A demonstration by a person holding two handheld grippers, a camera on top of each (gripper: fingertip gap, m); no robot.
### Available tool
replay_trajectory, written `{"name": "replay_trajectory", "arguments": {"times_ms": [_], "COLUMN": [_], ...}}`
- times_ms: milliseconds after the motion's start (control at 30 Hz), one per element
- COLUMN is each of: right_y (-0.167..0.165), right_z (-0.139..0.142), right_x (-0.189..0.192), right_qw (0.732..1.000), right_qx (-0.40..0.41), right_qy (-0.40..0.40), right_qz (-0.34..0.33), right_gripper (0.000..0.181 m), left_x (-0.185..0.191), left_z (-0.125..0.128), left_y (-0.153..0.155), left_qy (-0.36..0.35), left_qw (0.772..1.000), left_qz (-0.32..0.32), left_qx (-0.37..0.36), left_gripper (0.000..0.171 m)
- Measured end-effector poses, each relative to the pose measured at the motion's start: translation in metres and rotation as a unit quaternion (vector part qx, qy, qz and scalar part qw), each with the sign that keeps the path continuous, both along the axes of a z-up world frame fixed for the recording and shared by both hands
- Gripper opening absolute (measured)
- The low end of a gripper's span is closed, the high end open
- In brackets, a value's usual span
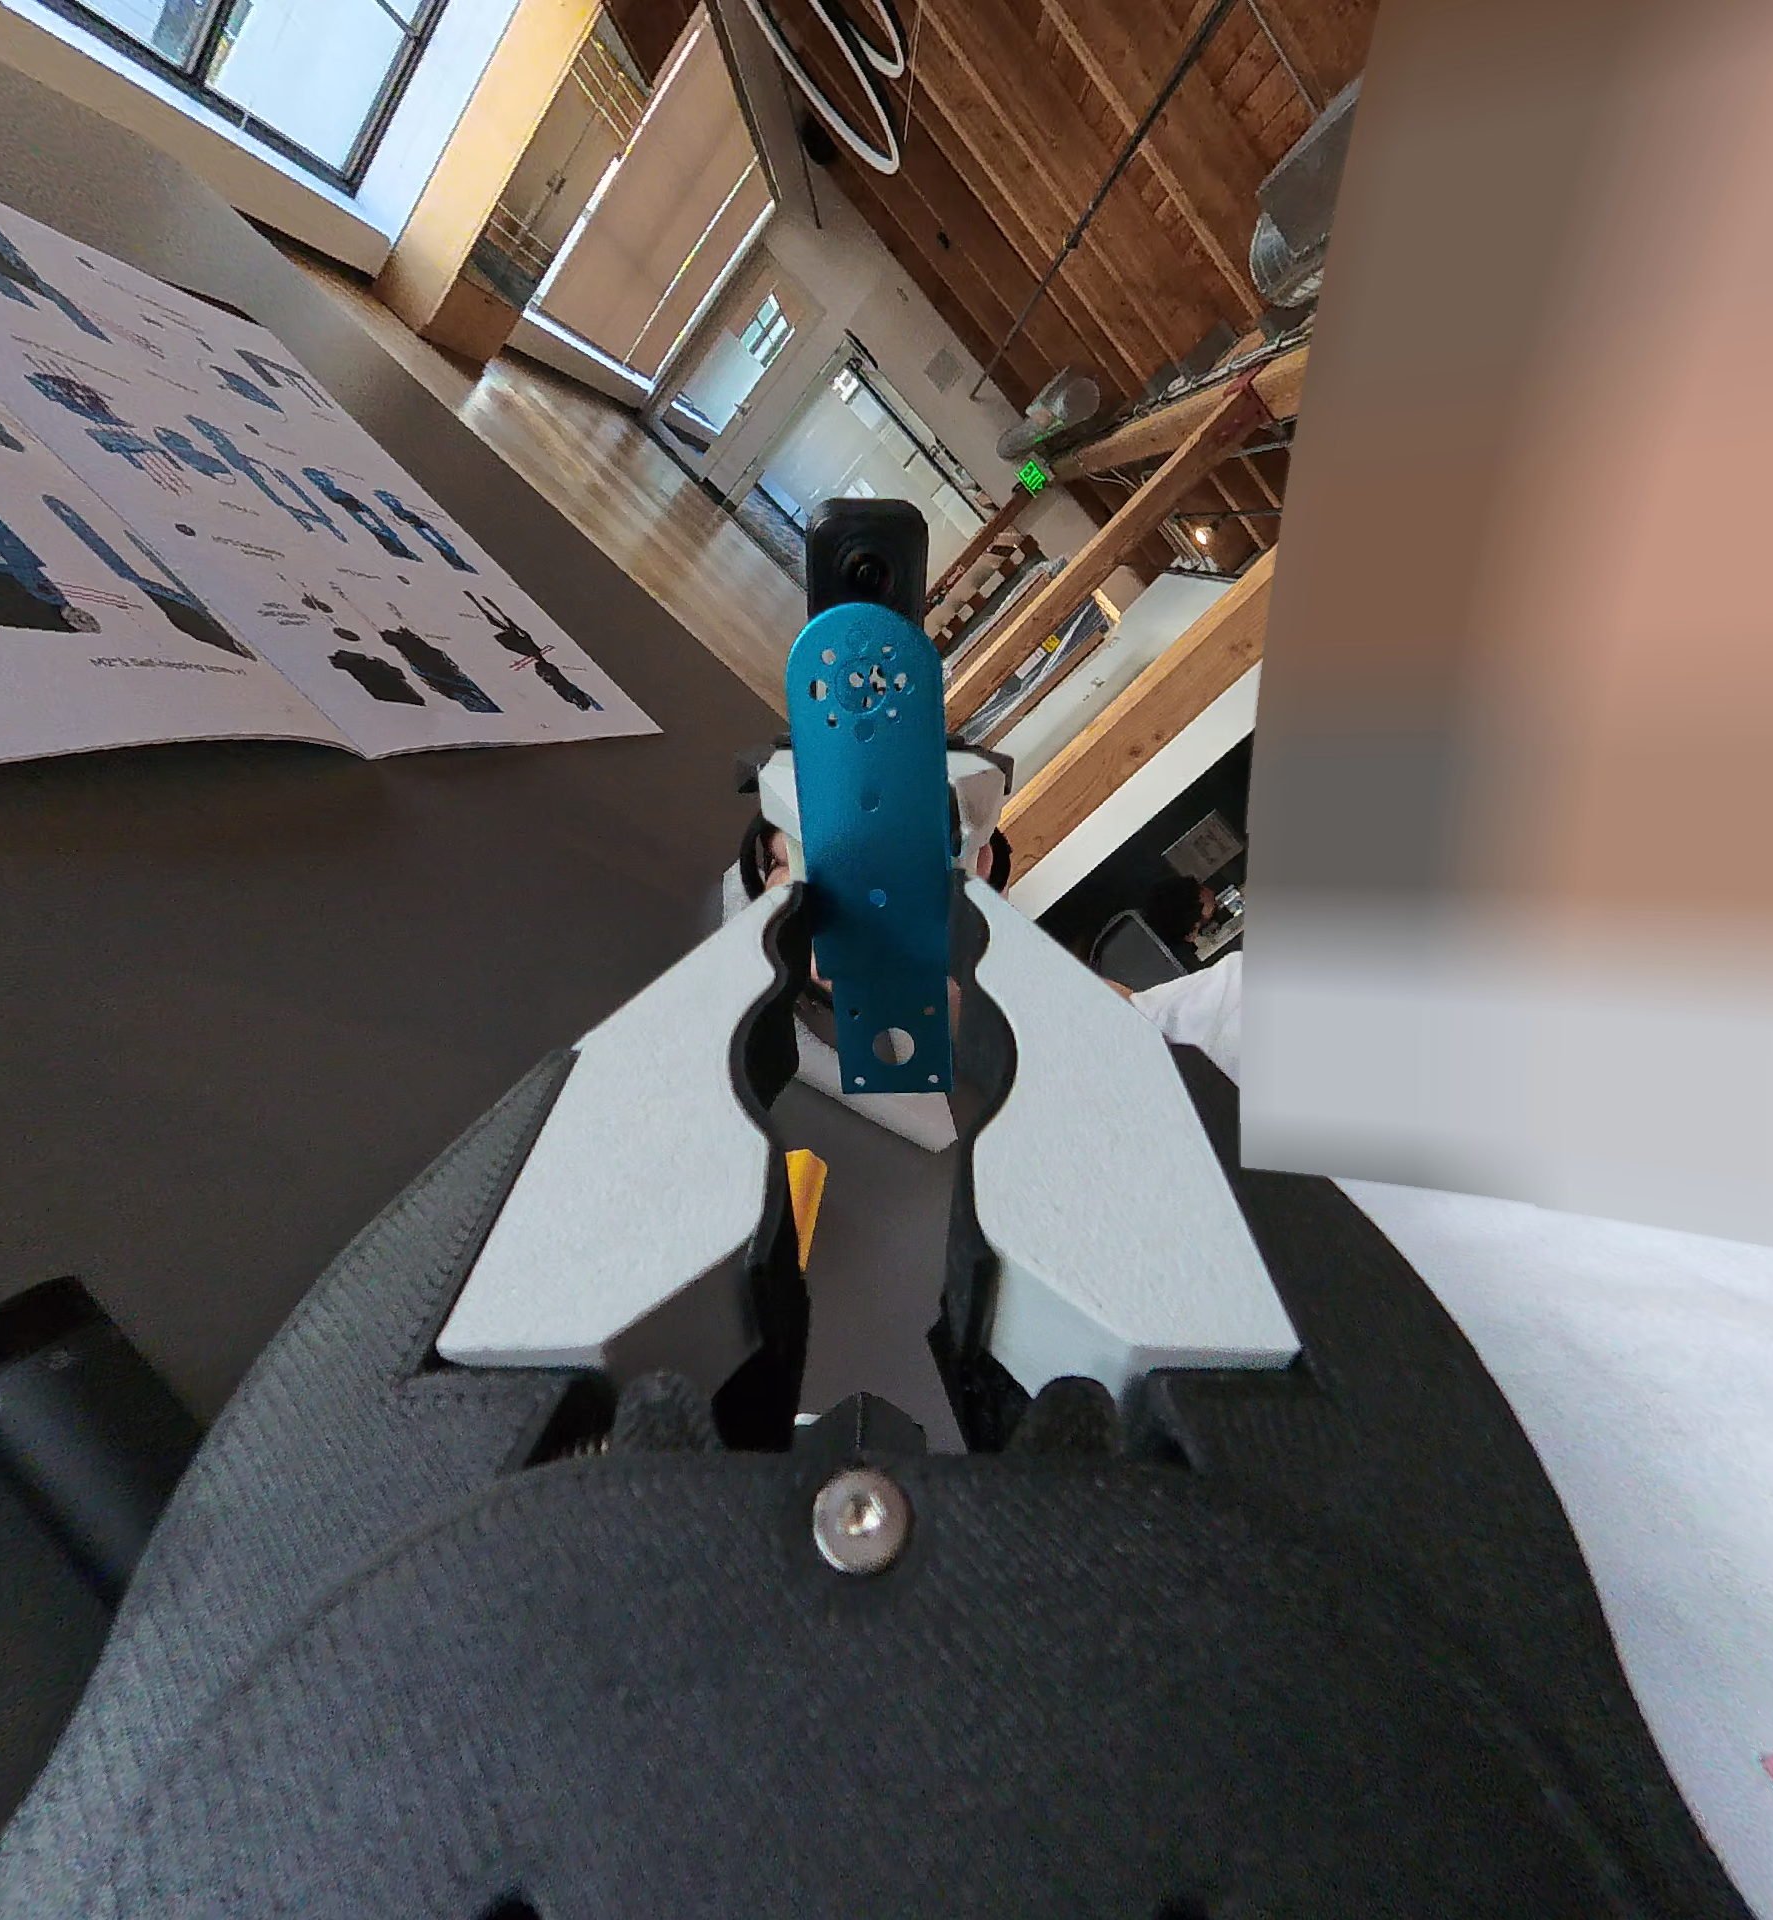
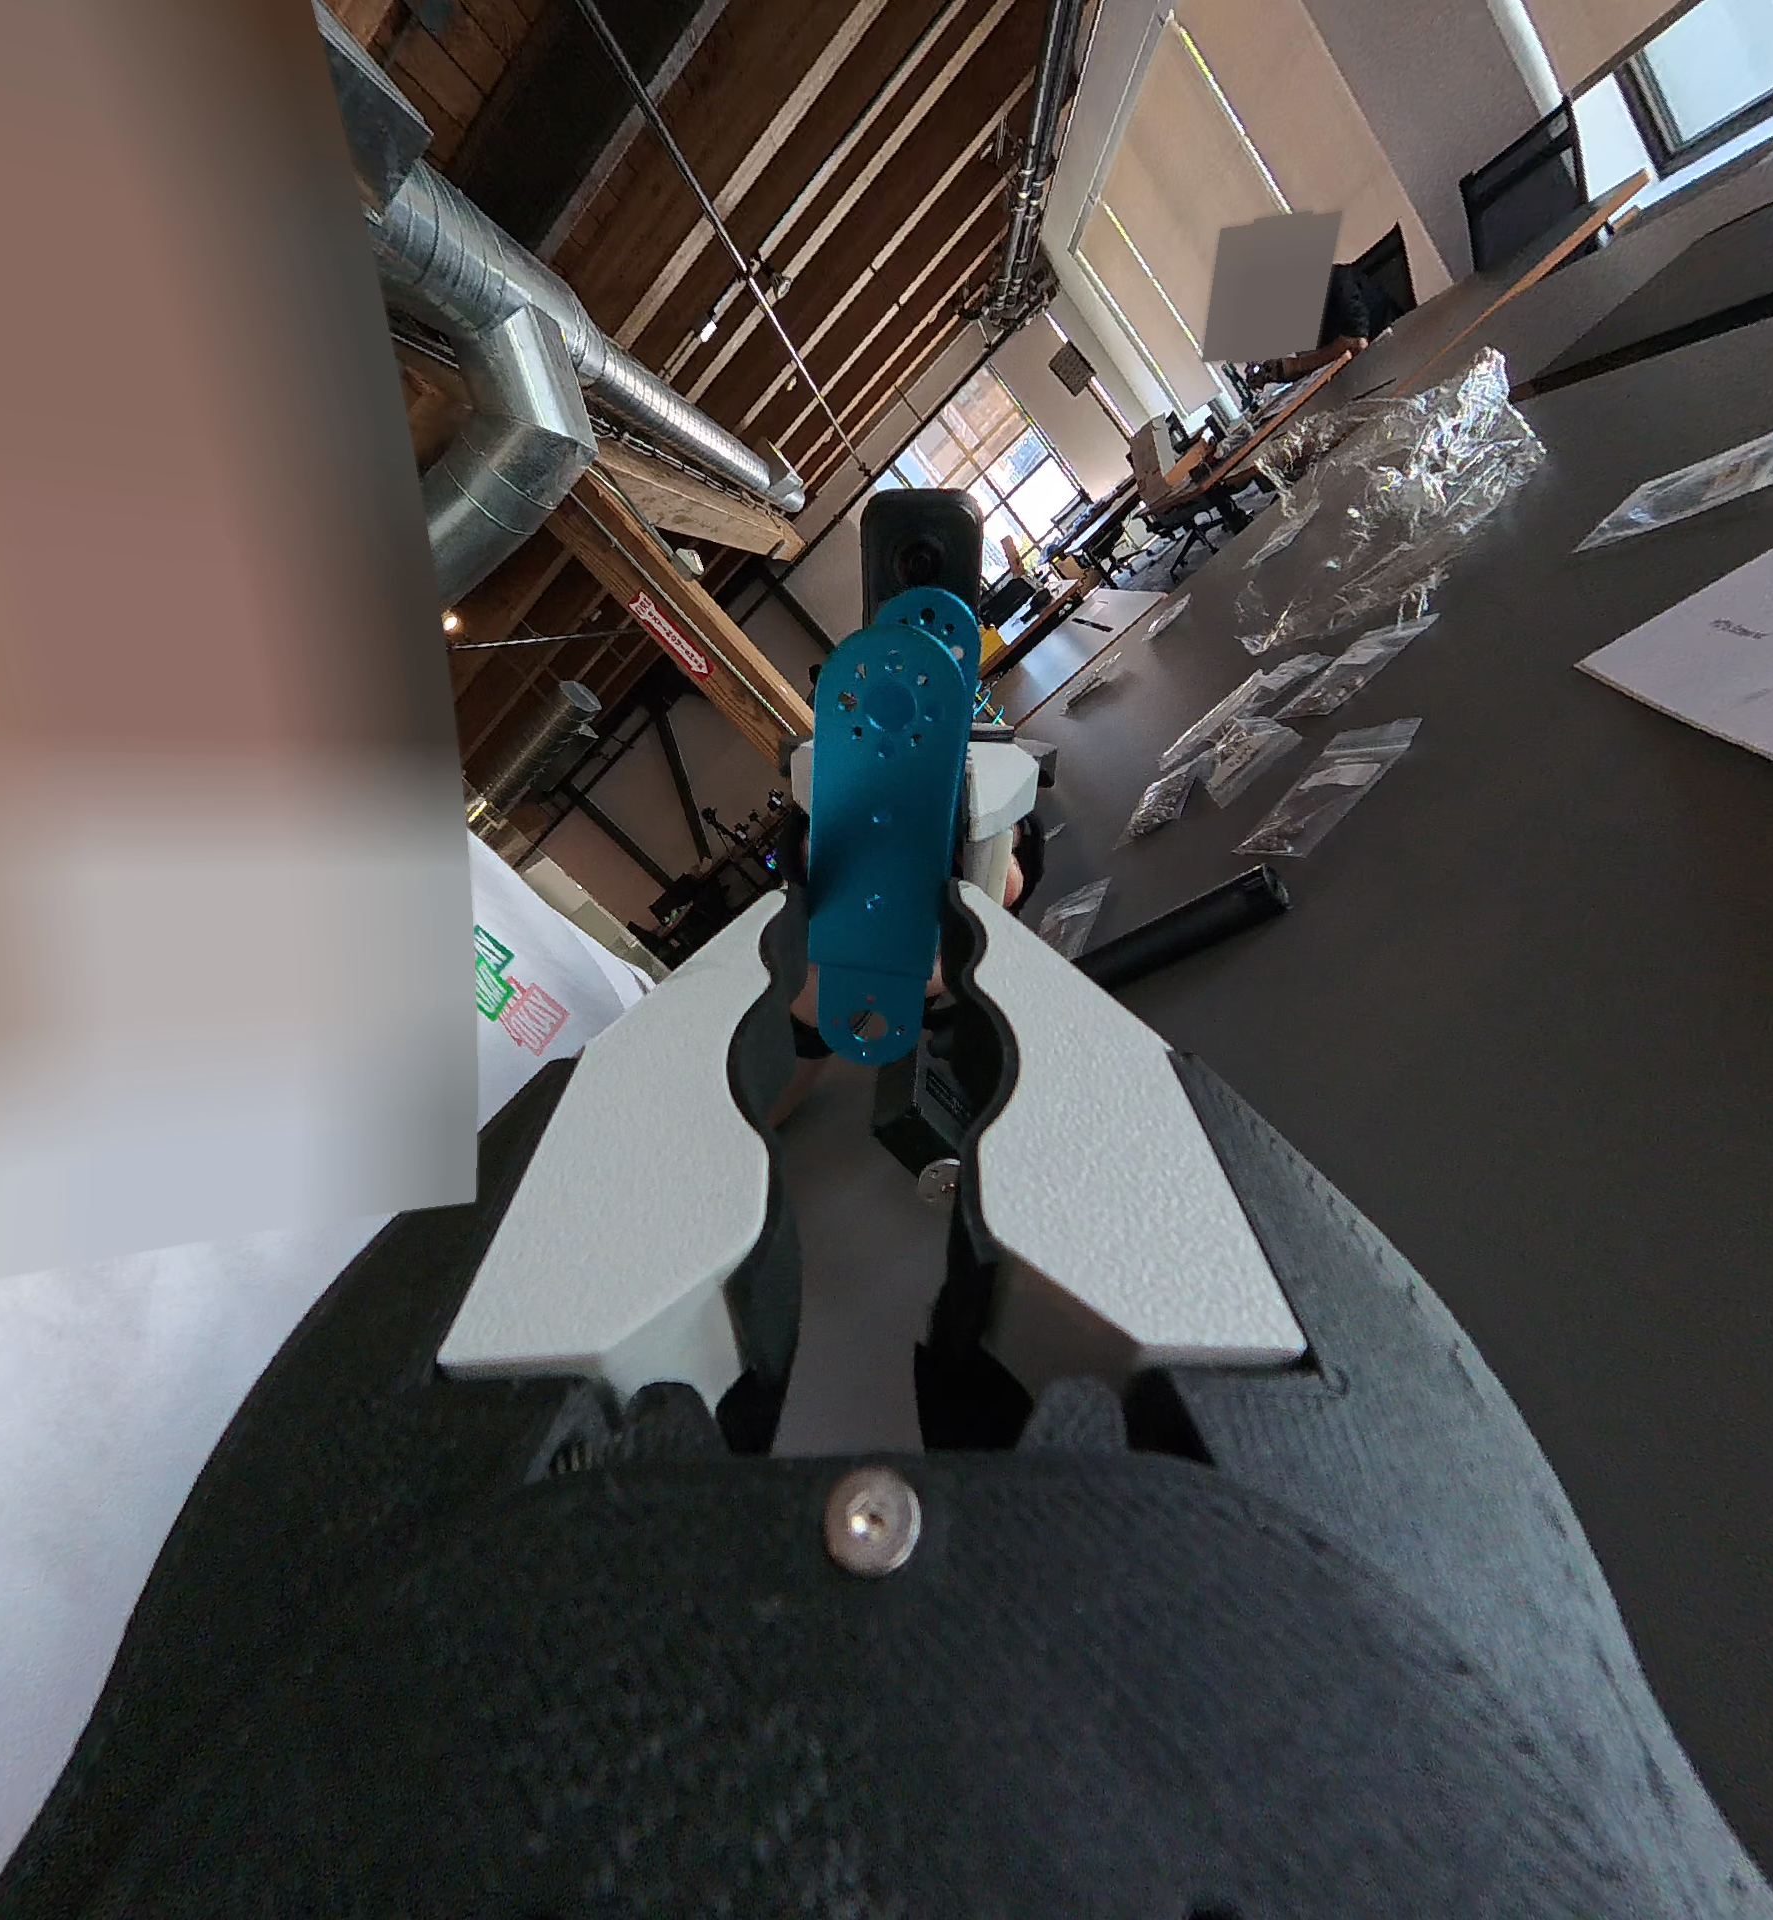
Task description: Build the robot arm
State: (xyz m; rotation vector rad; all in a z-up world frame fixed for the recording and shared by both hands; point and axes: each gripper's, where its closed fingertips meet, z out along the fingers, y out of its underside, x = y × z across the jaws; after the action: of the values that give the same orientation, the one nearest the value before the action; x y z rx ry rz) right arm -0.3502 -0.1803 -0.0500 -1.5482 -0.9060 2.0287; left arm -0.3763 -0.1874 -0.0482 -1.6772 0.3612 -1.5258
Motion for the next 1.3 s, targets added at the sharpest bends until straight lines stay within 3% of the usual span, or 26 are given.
{"name": "replay_trajectory", "arguments": {"times_ms": [667,933,1300], "right_y": [0.001,0.005,0.007], "right_z": [-0.003,-0.014,-0.015], "right_x": [-0.004,-0.008,-0.004], "right_qw": [0.999,0.997,0.998], "right_qx": [-0.031,-0.077,-0.046], "right_qy": [-0.022,-0.029,-0.032], "right_qz": [0.003,0.005,-0.019], "right_gripper": [0.025,0.025,0.025], "left_x": [-0.004,-0.008,-0.003], "left_z": [-0.001,-0.014,-0.015], "left_y": [0.001,0.005,0.004], "left_qy": [0.010,0.001,0.029], "left_qw": [1.000,0.997,0.999], "left_qz": [0.012,0.010,0.017], "left_qx": [-0.027,-0.071,-0.033], "left_gripper": [0.025,0.025,0.025]}}
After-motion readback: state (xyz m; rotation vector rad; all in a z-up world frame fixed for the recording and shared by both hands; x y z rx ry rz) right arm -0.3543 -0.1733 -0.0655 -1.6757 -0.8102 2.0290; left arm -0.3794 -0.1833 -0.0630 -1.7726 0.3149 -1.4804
